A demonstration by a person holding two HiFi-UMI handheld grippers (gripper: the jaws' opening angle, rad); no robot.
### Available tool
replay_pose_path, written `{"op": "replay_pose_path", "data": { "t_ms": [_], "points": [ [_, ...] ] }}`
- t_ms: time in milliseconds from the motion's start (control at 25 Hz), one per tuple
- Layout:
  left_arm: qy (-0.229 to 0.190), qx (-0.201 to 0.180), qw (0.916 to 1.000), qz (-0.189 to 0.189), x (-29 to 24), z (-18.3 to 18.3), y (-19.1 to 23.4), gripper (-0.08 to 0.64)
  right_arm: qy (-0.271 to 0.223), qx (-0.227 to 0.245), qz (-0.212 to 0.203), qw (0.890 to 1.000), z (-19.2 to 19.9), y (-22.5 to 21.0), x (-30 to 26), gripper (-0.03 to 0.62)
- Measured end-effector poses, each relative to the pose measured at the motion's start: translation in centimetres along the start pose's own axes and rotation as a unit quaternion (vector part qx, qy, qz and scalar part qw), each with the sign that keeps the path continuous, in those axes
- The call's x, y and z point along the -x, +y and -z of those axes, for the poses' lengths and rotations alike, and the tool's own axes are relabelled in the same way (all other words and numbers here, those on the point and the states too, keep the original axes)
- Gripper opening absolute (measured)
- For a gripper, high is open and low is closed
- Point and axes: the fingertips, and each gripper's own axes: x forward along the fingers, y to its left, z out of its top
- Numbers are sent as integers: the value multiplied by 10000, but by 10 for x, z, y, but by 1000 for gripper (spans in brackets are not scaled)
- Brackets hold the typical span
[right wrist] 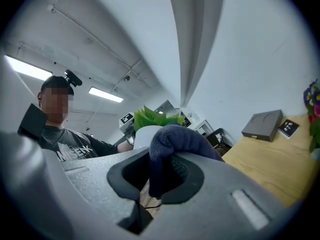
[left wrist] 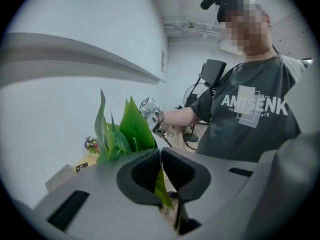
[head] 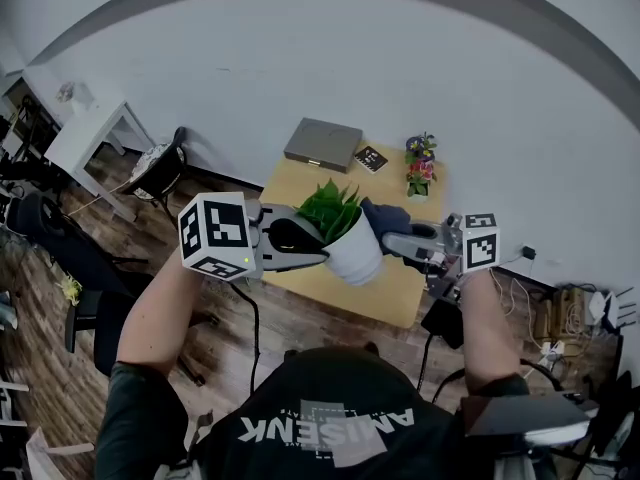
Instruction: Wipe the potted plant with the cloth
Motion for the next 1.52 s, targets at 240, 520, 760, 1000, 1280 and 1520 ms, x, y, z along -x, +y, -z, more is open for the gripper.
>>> {"op": "replay_pose_path", "data": {
  "t_ms": [240,520,760,1000,1280,1520],
  "points": [
    [277,436,9984,-236,-26,7,14,18,10,465,751,9961,5,5,13,37],
    [247,1046,9919,-674,-41,7,38,17,174,1113,1637,9801,12,8,11,37],
    [98,1568,9832,-932,-52,6,61,14,360,1448,2415,9589,16,-3,9,37],
    [56,1870,9762,-1095,-58,5,74,12,757,1771,2794,9407,24,-4,0,37],
    [-41,2133,9685,-1283,-57,13,81,9,1250,1909,2793,9327,50,-8,-21,37],
    [-31,2196,9652,-1418,-52,17,84,9,1714,1865,2598,9318,73,-13,-39,37]
  ]
}}
